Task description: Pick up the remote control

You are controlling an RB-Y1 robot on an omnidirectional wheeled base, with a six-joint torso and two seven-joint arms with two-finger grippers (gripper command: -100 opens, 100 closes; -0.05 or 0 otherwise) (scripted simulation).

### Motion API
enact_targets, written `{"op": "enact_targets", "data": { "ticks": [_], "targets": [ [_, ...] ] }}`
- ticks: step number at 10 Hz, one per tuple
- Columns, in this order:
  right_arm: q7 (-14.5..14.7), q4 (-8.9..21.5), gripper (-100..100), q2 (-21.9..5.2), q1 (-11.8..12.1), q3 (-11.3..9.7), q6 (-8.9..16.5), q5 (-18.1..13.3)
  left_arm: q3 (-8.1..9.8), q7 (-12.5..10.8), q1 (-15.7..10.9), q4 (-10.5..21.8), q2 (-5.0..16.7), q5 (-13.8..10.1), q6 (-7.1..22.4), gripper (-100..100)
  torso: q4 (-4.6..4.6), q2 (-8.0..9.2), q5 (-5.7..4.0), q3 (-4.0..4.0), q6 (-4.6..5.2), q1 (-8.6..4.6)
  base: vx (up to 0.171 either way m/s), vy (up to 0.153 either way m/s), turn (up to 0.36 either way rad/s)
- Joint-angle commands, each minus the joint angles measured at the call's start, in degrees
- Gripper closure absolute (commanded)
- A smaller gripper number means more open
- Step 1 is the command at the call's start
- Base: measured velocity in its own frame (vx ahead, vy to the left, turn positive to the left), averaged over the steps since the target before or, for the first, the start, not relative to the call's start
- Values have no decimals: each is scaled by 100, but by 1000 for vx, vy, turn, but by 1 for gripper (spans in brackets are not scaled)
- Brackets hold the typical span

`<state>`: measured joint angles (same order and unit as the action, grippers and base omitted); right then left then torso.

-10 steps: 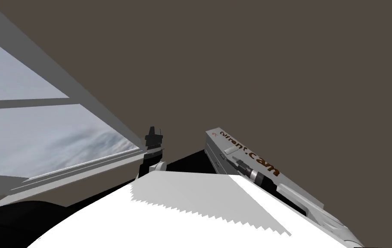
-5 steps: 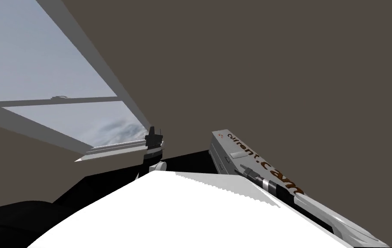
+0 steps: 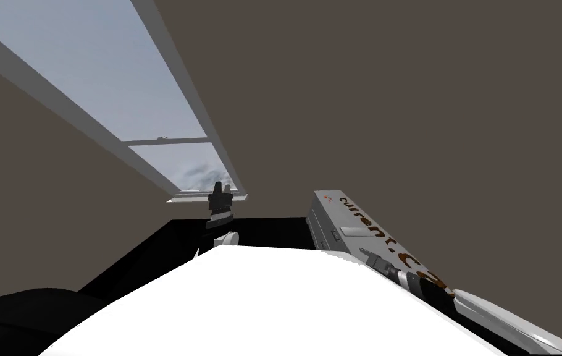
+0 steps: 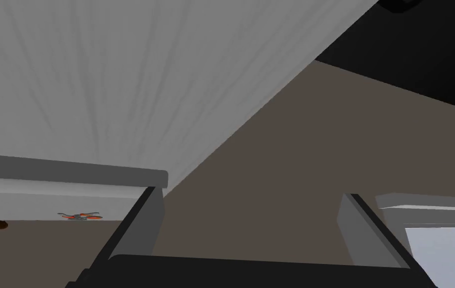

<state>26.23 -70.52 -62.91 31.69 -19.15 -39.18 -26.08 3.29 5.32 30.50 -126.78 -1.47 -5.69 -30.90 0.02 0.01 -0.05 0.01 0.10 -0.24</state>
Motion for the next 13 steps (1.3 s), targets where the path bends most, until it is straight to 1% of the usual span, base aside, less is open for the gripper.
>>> {"op": "enact_targets", "data": {
  "ticks": [1,2,3,4,5,6,7,8,9,10,11,12,13],
  "targets": [
    [79,286,-100,-159,-2,-70,-16,-83,0,0,0,0,0,0,0,0,0,0,0,0,0,0,-61,-9,377],
    [197,565,-100,-349,21,-177,-34,-212,0,0,0,0,0,0,0,0,0,-5,-1,-2,0,2,-62,-1,452],
    [197,565,-100,-350,21,-177,-34,-212,0,0,0,0,0,0,0,0,-1,-5,1,-3,-1,4,-45,-12,224],
    [310,743,-100,-521,44,-284,-49,-336,1,0,2,0,0,0,0,0,-1,-9,0,-4,7,2,-46,-3,355],
    [310,824,-100,-521,44,-284,-49,-336,0,0,0,0,0,0,0,0,-2,-10,1,-5,0,3,-35,-4,254],
    [416,1071,-100,-673,64,-391,-62,-455,1,0,2,0,0,0,0,0,-2,-14,-1,-7,6,3,-37,1,381],
    [416,1071,-100,-673,64,-391,-62,-455,0,0,1,0,0,0,0,0,-3,-15,0,-8,0,4,-28,-6,219],
    [515,1228,-100,-803,83,-498,-73,-569,1,0,2,0,0,0,0,0,-3,-17,-1,-9,8,2,-27,6,376],
    [515,1304,-100,-803,83,-498,-73,-569,0,0,1,0,0,0,0,0,-4,-20,0,-11,-1,4,-20,-2,196],
    [608,1522,-100,-912,100,-605,-82,-676,2,0,3,0,0,0,0,0,-4,-21,-1,-11,9,3,-18,4,383],
    [608,1522,-100,-912,100,-605,-82,-676,1,0,1,0,0,0,0,0,-4,-24,0,-13,-1,4,-15,-9,183],
    [693,1707,-100,-997,115,-711,-89,-778,2,0,3,0,1,0,0,0,-4,-24,-1,-13,10,1,-16,-3,311],
    [693,1723,-100,-997,115,-711,-89,-778,1,0,2,0,1,0,0,0,-4,-25,-1,-14,2,1,-11,-7,169]
  ]
}}
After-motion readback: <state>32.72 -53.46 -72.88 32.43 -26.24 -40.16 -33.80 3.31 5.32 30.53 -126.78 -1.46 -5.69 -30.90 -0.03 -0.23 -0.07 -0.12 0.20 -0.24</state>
